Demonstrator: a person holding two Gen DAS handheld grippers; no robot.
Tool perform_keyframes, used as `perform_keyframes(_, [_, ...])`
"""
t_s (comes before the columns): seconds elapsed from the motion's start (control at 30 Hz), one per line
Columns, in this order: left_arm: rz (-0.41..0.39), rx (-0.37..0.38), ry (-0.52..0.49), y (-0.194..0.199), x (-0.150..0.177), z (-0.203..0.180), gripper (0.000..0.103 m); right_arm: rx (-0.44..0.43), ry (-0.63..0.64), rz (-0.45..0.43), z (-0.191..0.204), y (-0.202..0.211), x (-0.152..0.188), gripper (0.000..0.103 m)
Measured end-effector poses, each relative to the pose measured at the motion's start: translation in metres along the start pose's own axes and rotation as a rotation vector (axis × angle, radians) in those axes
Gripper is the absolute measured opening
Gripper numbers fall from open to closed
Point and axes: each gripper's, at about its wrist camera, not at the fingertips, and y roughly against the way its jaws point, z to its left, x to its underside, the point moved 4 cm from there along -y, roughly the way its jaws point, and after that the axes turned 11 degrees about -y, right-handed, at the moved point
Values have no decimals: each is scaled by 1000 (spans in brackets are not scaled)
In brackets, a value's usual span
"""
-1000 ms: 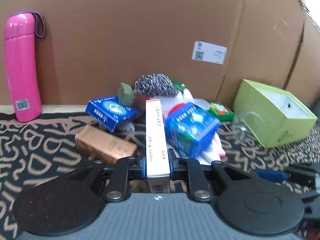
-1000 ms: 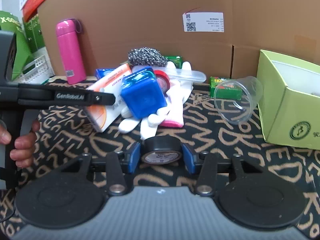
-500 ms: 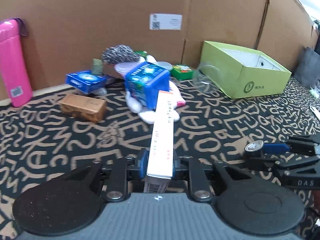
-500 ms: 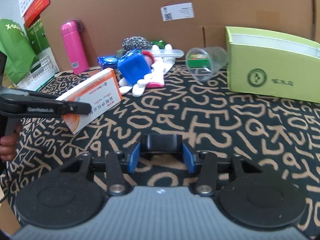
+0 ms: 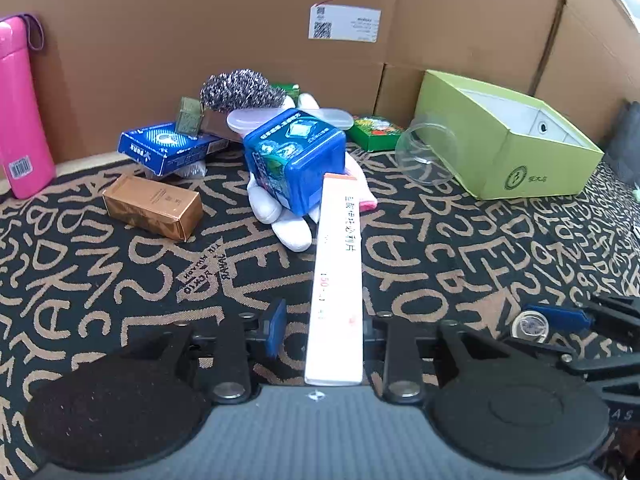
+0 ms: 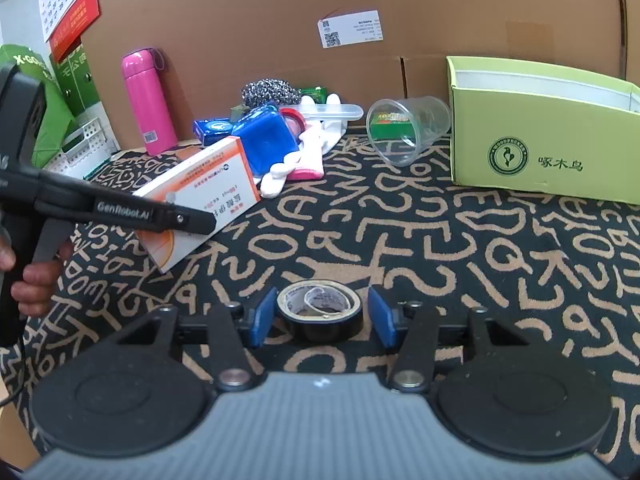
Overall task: Organize objects
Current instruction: 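Carry the white box and tape roll over the lime-green shoebox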
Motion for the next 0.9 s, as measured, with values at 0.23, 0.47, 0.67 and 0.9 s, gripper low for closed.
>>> perform_keyframes(0.23, [15,-35,-31,2,-2,-8,20,-6,-18,-16,-4,5,1,45])
perform_keyframes(0.47, [-77,-34,-58,32,-17,-19,20,22,-59,-85,-25,23,-12,45])
perform_keyframes(0.67, [-225,39,-84,49,-60,-46,20,97,-100,-240,-61,55,-50,45])
perform_keyframes(0.9, [-328,168,-119,36,-115,-96,20,211,-110,-362,-105,74,-94,45])
